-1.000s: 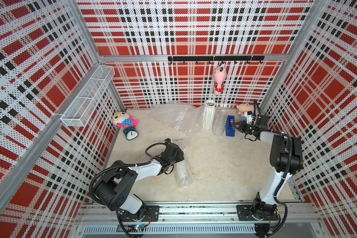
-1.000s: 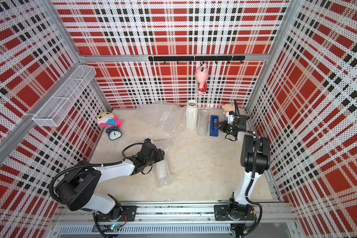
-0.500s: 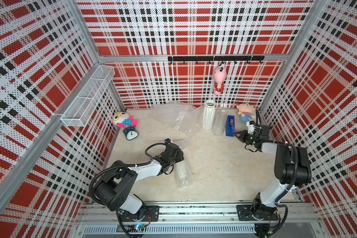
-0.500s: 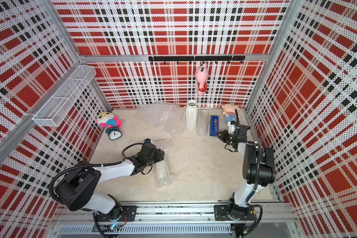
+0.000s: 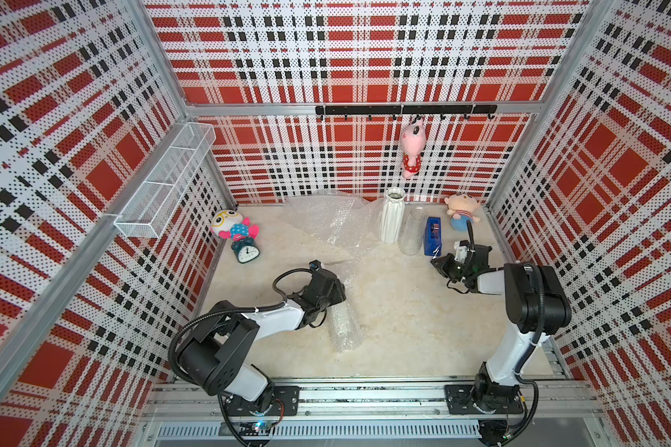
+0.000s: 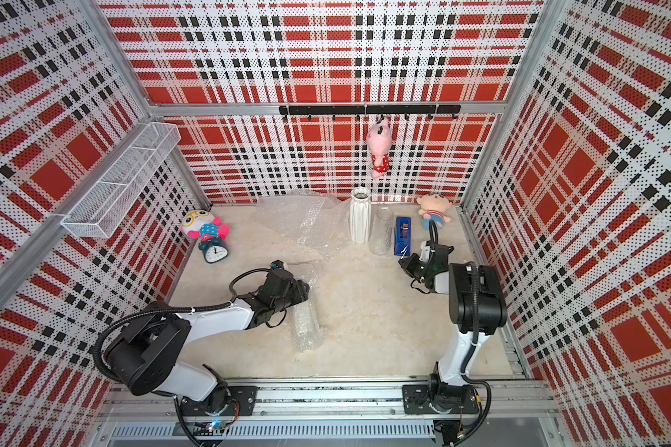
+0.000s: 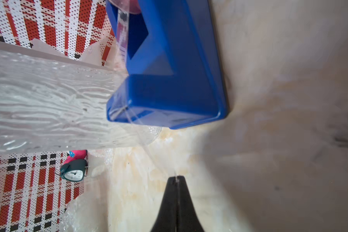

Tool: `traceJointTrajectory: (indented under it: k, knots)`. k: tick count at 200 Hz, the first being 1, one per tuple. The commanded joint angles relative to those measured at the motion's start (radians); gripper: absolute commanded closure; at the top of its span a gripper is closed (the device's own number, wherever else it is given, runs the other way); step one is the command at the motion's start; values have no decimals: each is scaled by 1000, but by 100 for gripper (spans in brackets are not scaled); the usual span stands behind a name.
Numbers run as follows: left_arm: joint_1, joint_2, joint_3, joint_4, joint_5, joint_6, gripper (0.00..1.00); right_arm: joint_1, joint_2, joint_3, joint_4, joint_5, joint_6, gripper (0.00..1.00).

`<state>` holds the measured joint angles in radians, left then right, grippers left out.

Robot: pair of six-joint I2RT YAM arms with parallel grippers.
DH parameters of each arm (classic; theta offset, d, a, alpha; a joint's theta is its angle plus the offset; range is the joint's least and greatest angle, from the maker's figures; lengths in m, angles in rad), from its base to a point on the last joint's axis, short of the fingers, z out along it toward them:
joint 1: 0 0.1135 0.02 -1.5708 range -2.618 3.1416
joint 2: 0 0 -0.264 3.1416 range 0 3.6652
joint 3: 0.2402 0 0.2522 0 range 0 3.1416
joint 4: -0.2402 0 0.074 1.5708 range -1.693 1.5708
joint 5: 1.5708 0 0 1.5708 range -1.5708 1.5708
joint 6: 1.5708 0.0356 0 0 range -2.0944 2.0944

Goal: Wrap vases in bubble wrap
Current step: Tear off the tape using the Tape Cutter.

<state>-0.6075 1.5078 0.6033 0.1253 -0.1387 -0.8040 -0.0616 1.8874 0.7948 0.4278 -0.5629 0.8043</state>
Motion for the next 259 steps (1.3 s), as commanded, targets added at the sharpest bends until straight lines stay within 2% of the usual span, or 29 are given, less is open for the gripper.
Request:
traceJointTrajectory:
  k: [1, 95, 137, 172, 200, 238, 259]
  knots:
    - [5, -23, -21, 23, -19, 9, 46, 45, 32, -9, 10, 36, 76, 100]
    - [36, -59, -35, 12, -21, 15, 46, 158, 25, 3, -60, 210, 103, 100]
    - [58, -85, -50, 3, -15, 26, 46, 163, -16, -44, 22, 176, 125, 100]
    - [60, -72, -50, 15, 5, 42, 46, 169, -187, -101, 20, 66, 30, 100]
    - [45, -29, -21, 34, 49, 74, 47, 200, -335, -146, -85, -2, -80, 100]
    - [-15, 29, 57, 12, 45, 132, 49, 324, -468, -135, -280, -27, -324, 100]
    - [-32, 59, 85, 14, 69, 161, 50, 398, -488, -132, -313, -66, -416, 100]
